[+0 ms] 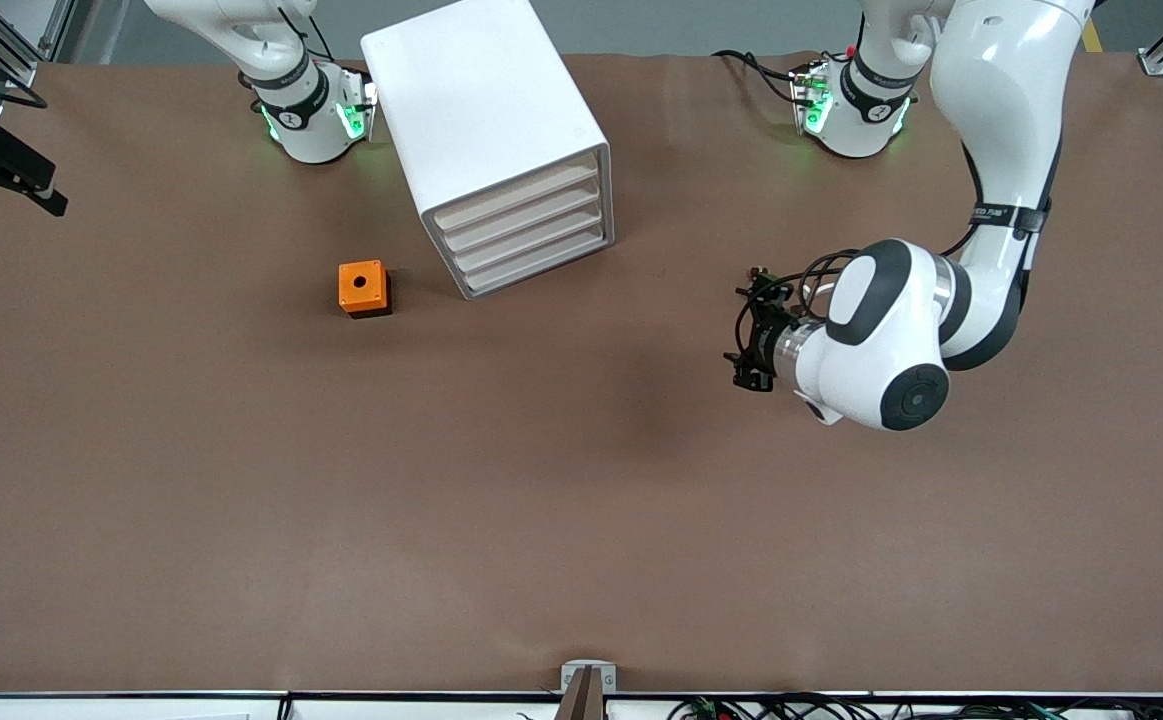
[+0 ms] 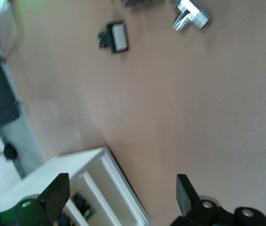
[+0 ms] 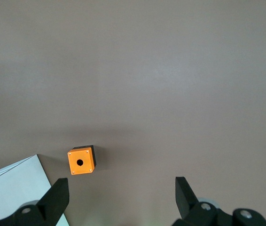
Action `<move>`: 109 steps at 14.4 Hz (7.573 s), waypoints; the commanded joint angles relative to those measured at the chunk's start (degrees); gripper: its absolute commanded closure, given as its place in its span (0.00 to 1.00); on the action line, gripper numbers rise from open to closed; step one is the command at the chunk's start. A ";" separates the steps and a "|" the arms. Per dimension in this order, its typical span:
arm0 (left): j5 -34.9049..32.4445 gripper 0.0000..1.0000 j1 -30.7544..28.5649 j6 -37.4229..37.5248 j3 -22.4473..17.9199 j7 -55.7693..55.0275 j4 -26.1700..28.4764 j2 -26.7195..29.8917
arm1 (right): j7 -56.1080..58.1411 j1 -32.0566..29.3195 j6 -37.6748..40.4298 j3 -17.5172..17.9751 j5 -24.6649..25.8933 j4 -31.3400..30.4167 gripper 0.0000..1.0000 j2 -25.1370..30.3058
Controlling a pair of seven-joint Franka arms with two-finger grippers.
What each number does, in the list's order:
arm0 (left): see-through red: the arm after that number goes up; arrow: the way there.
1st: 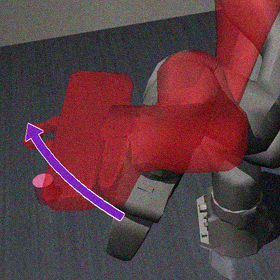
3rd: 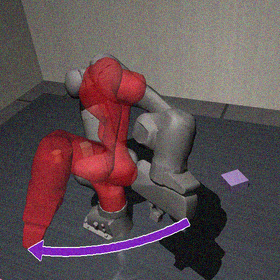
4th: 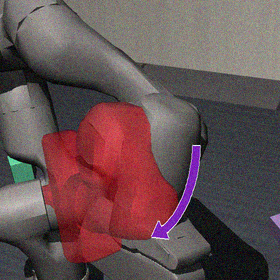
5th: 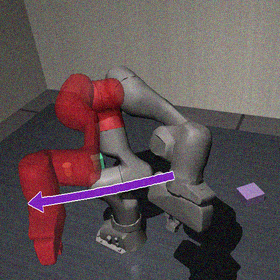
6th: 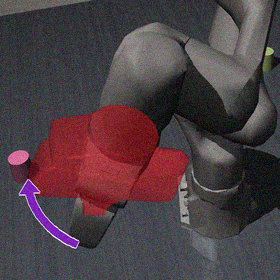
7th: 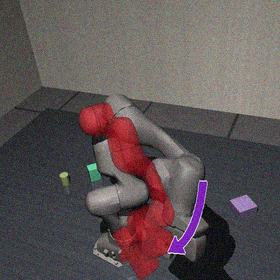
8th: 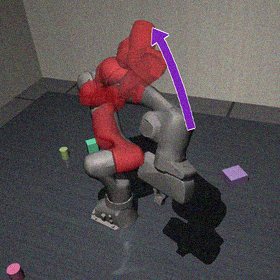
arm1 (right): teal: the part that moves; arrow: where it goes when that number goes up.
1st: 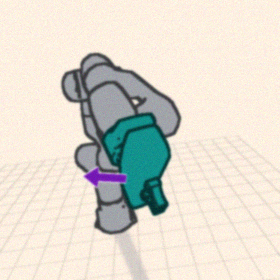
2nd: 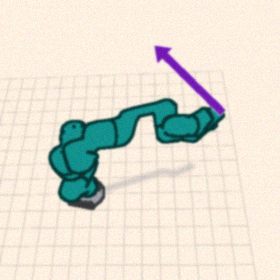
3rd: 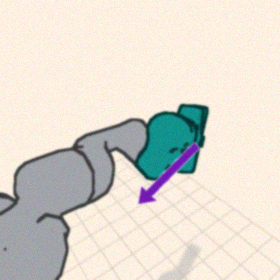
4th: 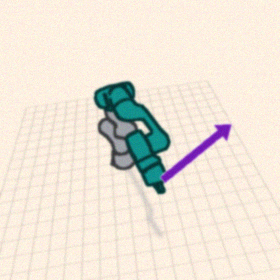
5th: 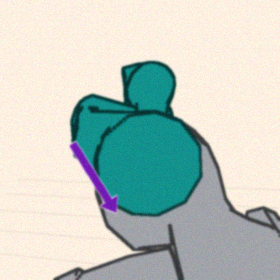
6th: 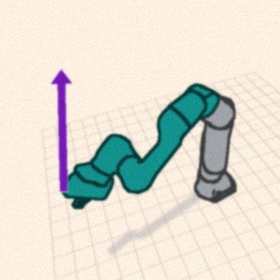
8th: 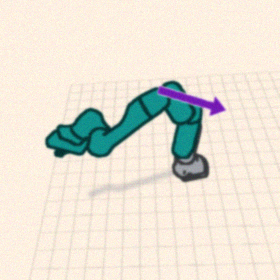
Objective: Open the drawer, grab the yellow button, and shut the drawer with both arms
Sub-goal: 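Bring the left gripper to the front of the cabinet drawer, then grasp the drawer front with the left gripper, then pull the drawer open with the left gripper, then release the drawer with the left gripper while the right gripper approaches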
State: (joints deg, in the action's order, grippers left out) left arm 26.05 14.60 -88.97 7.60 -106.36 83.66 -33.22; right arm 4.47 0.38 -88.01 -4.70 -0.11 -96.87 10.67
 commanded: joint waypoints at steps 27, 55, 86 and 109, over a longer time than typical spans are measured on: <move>35.03 0.18 7.28 4.95 0.22 -23.63 -4.74 -11.42 | 0.19 0.41 0.47 -0.14 1.08 -0.07 0.00 0.32; 39.17 0.69 18.44 10.84 1.45 -27.85 2.73 -11.51 | 0.28 1.03 -0.76 -0.14 1.08 0.01 0.00 0.14; 38.11 0.88 7.64 10.22 -2.06 -27.41 1.15 -11.42 | 0.19 1.03 -1.20 -0.22 0.99 -0.07 0.00 0.14; 26.18 0.00 1.31 10.40 -1.89 -0.91 -7.36 -10.72 | 0.81 -1.08 -4.01 -0.49 2.84 5.02 0.00 -15.32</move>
State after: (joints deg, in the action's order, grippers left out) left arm 55.60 16.16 -79.24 5.51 -113.47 78.36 -44.78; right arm 4.83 0.62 -92.82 -5.62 2.10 -93.94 -3.22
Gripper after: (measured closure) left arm 0.000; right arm 0.000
